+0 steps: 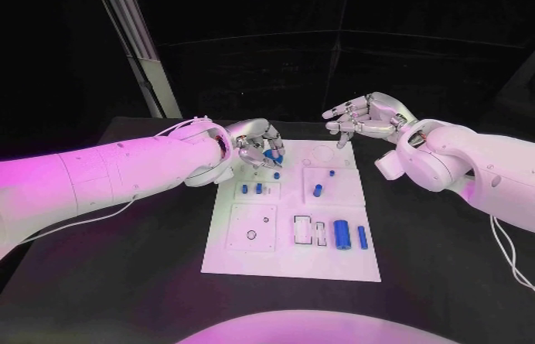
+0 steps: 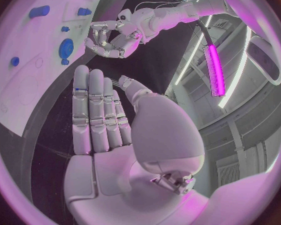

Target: Assemble the parts on the task board

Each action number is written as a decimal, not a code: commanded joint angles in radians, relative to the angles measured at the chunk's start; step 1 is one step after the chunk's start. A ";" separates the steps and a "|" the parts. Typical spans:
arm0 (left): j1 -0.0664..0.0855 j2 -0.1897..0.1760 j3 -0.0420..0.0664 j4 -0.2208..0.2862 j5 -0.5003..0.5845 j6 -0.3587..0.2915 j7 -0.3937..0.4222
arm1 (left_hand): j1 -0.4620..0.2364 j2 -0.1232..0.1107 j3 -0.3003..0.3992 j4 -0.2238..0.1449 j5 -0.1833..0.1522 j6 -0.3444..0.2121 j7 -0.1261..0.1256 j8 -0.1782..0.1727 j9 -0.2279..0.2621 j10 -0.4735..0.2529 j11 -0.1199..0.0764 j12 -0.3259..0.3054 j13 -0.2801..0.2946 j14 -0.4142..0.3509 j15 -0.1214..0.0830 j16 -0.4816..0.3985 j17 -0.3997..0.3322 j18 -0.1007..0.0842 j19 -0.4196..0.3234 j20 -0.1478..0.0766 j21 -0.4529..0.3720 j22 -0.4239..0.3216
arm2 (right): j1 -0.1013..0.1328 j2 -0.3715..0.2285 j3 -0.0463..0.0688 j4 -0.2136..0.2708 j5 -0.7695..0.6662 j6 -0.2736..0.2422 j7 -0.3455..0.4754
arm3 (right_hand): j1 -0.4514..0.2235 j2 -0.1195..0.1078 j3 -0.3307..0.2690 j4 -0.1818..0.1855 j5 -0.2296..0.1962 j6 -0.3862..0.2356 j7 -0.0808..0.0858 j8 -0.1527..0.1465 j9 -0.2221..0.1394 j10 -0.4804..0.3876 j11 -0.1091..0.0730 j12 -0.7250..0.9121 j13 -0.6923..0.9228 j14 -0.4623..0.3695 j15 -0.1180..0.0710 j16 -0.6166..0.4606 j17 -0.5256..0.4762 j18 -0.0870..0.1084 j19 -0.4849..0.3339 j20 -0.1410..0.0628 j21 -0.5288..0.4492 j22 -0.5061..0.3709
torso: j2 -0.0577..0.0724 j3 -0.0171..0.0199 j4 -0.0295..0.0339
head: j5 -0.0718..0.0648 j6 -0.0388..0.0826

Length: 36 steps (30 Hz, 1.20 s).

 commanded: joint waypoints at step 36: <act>-0.037 0.151 -0.006 -0.185 -0.350 0.127 -0.040 | 0.027 0.041 0.023 -0.042 0.000 0.143 -0.030 -0.093 -0.086 0.115 -0.027 -0.076 -0.146 0.150 -0.030 0.215 0.208 -0.035 0.196 -0.032 0.329 0.302 | 0.002 0.013 0.001 -0.001 -0.001 0.008 0.011 | 0.001 0.006 0.007 0.001 0.003 -0.006 0.000 0.003 0.001 -0.006 -0.002 0.006 0.002 -0.006 -0.001 0.004 0.002 0.002 -0.010 0.000 -0.004 0.001 | 0.000 0.0016 0.0001 | -0.004 -0.005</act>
